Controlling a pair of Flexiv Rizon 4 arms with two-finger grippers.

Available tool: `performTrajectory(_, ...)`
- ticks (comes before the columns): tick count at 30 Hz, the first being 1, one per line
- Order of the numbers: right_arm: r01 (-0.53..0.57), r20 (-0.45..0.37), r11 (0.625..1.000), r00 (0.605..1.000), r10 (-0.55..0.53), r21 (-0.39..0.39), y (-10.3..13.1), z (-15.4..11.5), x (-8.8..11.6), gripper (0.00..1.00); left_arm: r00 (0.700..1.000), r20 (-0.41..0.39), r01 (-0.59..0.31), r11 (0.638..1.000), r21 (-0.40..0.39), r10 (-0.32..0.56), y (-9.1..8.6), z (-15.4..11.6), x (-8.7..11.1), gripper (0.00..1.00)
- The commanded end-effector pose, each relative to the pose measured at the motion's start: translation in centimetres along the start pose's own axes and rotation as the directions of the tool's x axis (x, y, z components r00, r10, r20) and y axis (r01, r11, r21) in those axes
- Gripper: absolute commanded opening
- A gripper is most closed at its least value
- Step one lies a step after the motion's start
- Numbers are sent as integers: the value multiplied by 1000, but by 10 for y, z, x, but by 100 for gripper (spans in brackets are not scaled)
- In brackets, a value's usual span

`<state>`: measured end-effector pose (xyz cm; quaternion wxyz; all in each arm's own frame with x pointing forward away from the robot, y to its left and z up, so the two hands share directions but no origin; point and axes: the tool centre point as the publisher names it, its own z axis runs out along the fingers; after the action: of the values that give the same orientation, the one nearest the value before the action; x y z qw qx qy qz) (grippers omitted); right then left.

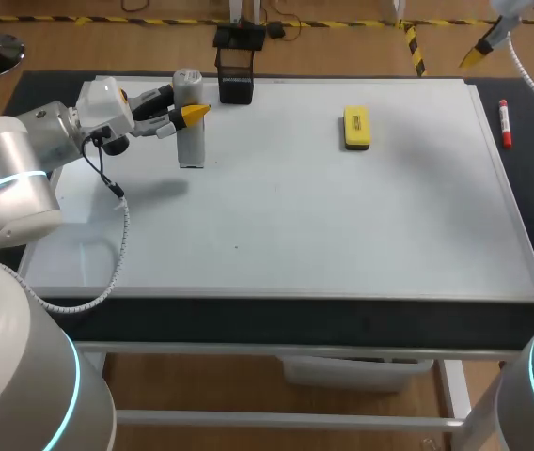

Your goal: Pick up the inspection probe, press it on each red-marked spot on the whiteboard one by one, put down the probe, pick up the eraser, and wipe off all the red marks.

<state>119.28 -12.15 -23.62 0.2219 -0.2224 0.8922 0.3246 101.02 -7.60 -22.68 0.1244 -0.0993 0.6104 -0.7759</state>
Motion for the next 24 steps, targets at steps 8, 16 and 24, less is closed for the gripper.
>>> performTrajectory(8, 1, -26, 1000, 1000, -1, -6, -4, 0, -4, 100, 998, -60, -25, 999, -25, 23, -21, 23, -23, 0)
performTrajectory(16, 1, -26, 1000, 1000, -1, -6, -4, 0, -4, 100, 992, -116, -47, 999, 8, 47, -46, 50, -60, 0)
performTrajectory(24, 1, -26, 1000, 1000, -1, -6, -4, 0, -4, 100, 980, -182, -75, 996, 54, 84, -72, 79, -95, 0)
